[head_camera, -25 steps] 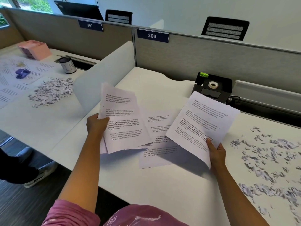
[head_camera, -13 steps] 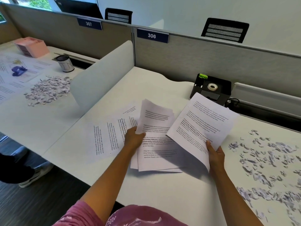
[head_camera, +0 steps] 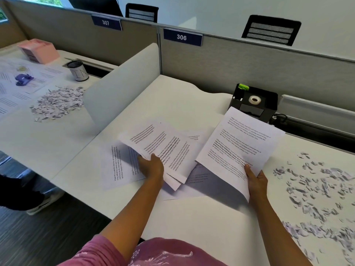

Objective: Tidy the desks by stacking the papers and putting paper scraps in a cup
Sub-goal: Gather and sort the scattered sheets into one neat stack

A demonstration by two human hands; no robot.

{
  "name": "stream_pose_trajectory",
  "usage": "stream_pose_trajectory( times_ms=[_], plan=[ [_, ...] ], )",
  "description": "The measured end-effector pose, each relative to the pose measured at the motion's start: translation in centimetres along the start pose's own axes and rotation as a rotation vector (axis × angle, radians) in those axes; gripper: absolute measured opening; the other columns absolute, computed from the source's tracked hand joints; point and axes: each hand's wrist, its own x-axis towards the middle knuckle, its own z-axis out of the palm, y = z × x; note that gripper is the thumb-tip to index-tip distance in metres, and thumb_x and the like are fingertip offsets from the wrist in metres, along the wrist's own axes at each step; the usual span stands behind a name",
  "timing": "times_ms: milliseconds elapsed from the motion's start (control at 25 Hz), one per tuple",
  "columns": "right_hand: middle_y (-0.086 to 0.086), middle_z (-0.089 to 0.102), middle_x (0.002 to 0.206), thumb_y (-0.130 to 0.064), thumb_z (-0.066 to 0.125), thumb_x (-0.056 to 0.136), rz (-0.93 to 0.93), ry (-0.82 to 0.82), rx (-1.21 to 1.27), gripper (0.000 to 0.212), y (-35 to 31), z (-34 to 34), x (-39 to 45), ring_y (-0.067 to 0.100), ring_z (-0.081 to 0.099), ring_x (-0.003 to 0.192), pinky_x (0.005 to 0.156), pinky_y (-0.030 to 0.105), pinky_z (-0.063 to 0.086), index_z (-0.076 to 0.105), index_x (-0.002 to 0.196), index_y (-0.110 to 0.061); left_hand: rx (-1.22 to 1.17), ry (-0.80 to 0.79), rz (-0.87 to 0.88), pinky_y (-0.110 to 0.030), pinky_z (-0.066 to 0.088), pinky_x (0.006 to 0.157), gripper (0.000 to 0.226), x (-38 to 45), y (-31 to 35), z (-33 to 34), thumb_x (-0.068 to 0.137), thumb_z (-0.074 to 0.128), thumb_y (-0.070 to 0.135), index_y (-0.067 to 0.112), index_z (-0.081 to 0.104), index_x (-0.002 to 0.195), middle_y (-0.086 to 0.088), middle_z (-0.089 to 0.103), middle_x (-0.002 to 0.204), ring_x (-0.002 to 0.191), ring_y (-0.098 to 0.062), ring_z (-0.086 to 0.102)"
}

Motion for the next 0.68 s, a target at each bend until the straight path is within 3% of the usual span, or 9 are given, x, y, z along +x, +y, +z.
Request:
stream_pose_trajectory(
  times_ms=[80,160,240,400,560,680],
  plan=[
    [0.003,0.069,0.119,-0.023,0.066,0.093,0.001,0.001,-0.011,0.038,0.0,0.0,0.0,0.025,0.067,0.103,0.084,0.035,0.055,0.061,0.129,-0.012,0.293,0.062,0.068,-0.042,0.038,0.109,0.036,0.6,-0.9,-0.3,0.095,0.053,0.017,0.011,0.048,0.13,-0.006,0.051,0.137,0.128,-0.029,0.048],
    [0.002,0.069,0.118,-0.022,0.065,0.094,-0.002,-0.002,-0.014,0.036,0.0,0.1,-0.1,0.023,0.067,0.101,0.083,0.035,0.056,0.061,0.128,-0.013,0.711,0.083,0.085,-0.051,0.014,0.119,0.049,1.1,-1.9,-0.8,0.096,0.048,0.029,0.012,0.037,0.141,-0.01,0.029,0.156,0.147,-0.034,0.017],
    [0.003,0.07,0.118,-0.021,0.066,0.093,0.001,0.006,-0.015,0.033,0.0,0.1,-0.1,0.024,0.067,0.101,0.088,0.04,0.055,0.062,0.126,-0.014,0.896,0.07,0.096,-0.053,0.001,0.12,0.061,1.2,-2.2,-1.0,0.099,0.043,0.034,0.01,0.022,0.151,-0.011,0.016,0.162,0.15,-0.035,0.001],
    [0.003,0.07,0.118,-0.021,0.067,0.092,0.007,0.016,-0.022,0.034,0.0,0.0,0.1,0.029,0.066,0.107,0.092,0.044,0.055,0.063,0.125,-0.013,0.831,-0.09,0.302,-0.054,-0.003,0.12,0.056,2.2,-3.0,-0.4,0.098,0.047,0.025,0.009,0.031,0.149,-0.016,0.028,0.157,0.15,-0.035,0.005],
    [0.0,0.07,0.113,-0.018,0.064,0.094,0.001,0.006,0.003,0.031,-0.4,0.2,-0.2,0.021,0.067,0.098,0.069,0.023,0.057,0.061,0.125,-0.015,0.784,-0.407,0.458,-0.048,-0.003,0.122,0.054,3.5,-2.5,-0.5,0.101,0.043,0.021,0.013,0.027,0.152,-0.015,0.021,0.16,0.151,-0.032,0.004],
    [-0.001,0.071,0.113,-0.02,0.064,0.095,-0.003,-0.018,-0.002,0.033,-0.3,0.1,-0.3,0.02,0.069,0.096,0.069,0.024,0.06,0.061,0.127,-0.014,0.799,-0.431,0.48,-0.048,0.003,0.122,0.055,5.2,-1.5,-0.3,0.1,0.047,0.026,0.013,0.031,0.151,-0.013,0.025,0.159,0.15,-0.033,0.009]
  ],
)
